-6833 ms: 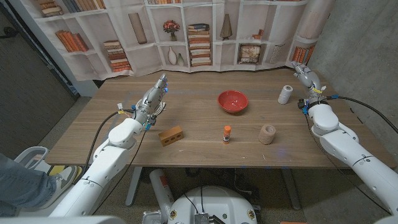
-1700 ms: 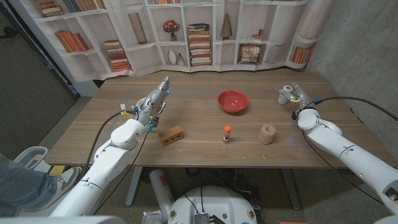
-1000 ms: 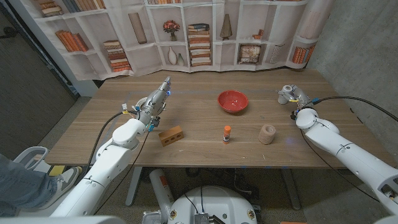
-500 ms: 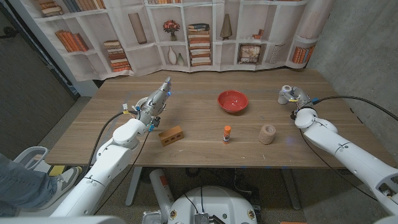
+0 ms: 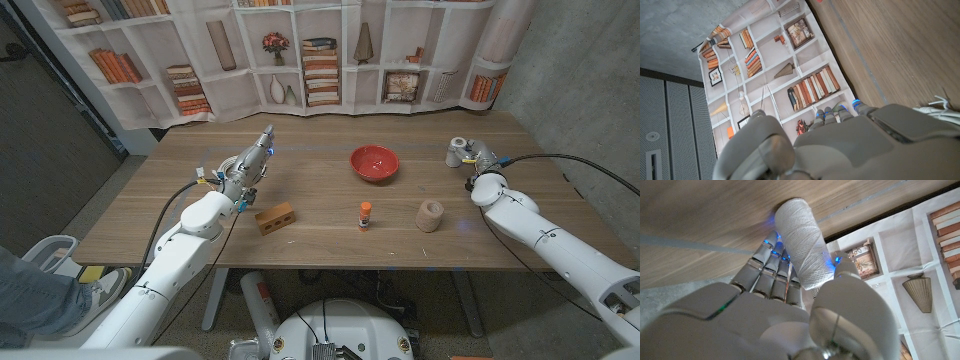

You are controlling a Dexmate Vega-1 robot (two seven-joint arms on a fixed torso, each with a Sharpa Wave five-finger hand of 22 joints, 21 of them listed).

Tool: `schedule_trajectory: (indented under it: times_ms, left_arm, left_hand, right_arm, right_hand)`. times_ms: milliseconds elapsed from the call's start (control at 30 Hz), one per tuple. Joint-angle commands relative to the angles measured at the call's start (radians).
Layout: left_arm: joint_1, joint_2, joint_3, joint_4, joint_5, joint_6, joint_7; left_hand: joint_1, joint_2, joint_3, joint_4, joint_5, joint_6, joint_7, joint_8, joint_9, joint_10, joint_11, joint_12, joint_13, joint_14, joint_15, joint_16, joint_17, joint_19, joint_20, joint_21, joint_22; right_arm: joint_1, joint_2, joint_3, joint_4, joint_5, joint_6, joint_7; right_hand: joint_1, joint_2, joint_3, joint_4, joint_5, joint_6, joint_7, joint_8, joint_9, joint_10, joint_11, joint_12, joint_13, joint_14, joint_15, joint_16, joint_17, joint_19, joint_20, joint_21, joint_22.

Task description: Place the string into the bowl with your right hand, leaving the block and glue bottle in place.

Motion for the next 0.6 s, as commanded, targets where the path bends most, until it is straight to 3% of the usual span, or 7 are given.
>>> schedule_trajectory:
  times_ms: [33, 233, 433, 600]
  left_arm:
    - [-0.01, -0.003, 0.0, 0.02, -0.005, -0.005, -0.014]
    - [-0.018, -0.005, 0.001, 0.027, -0.004, -0.005, -0.017]
    - [-0.025, -0.004, 0.005, 0.033, -0.003, -0.003, -0.025]
    - [-0.025, -0.007, 0.004, 0.035, -0.003, -0.004, -0.022]
  left_hand:
    - [0.009, 0.009, -0.005, 0.002, 0.007, 0.005, 0.003, -0.003, 0.005, -0.002, -0.002, -0.003, 0.003, -0.039, 0.001, -0.001, 0.004, -0.105, -0.002, -0.001, 0.004]
    - [0.009, 0.01, -0.006, 0.002, 0.007, 0.005, 0.002, -0.004, 0.005, -0.002, -0.003, -0.004, 0.003, -0.039, 0.0, -0.001, 0.004, -0.105, -0.002, -0.001, 0.004]
    - [0.01, 0.011, -0.007, 0.002, 0.007, 0.005, 0.002, -0.004, 0.005, -0.002, -0.006, -0.004, 0.003, -0.04, -0.002, -0.001, 0.004, -0.105, -0.003, -0.001, 0.004]
    - [0.01, 0.012, -0.008, 0.002, 0.007, 0.005, 0.002, -0.004, 0.005, -0.003, -0.006, -0.004, 0.003, -0.04, -0.002, -0.001, 0.004, -0.106, -0.003, -0.002, 0.004]
  right_arm:
    - [-0.001, 0.008, 0.011, -0.002, 0.012, 0.027, -0.009]
    - [-0.007, 0.016, 0.027, -0.004, 0.034, 0.046, -0.013]
    - [-0.009, 0.011, 0.029, -0.012, 0.031, 0.043, -0.017]
    - [-0.014, 0.0, 0.03, -0.022, 0.031, 0.055, -0.008]
  right_hand:
    - [-0.012, 0.042, 0.003, 0.021, -0.015, 0.031, -0.01, 0.003, -0.001, 0.031, -0.002, 0.009, -0.002, 0.013, -0.043, 0.002, 0.006, 0.01, -0.063, 0.002, 0.004]
    - [0.015, 0.071, 0.02, 0.009, -0.033, 0.061, -0.02, 0.002, -0.002, 0.068, -0.002, 0.013, -0.004, 0.043, -0.055, 0.002, 0.0, 0.032, -0.069, 0.008, 0.002]
    - [0.067, 0.067, 0.032, -0.028, -0.06, 0.106, -0.031, 0.001, -0.003, 0.114, -0.01, 0.014, -0.006, 0.091, -0.068, 0.002, -0.009, 0.067, -0.076, 0.016, 0.001]
    - [0.077, 0.061, 0.033, -0.036, -0.069, 0.129, -0.034, 0.003, -0.004, 0.13, -0.015, 0.014, -0.007, 0.106, -0.074, 0.001, -0.011, 0.075, -0.077, 0.018, 0.0]
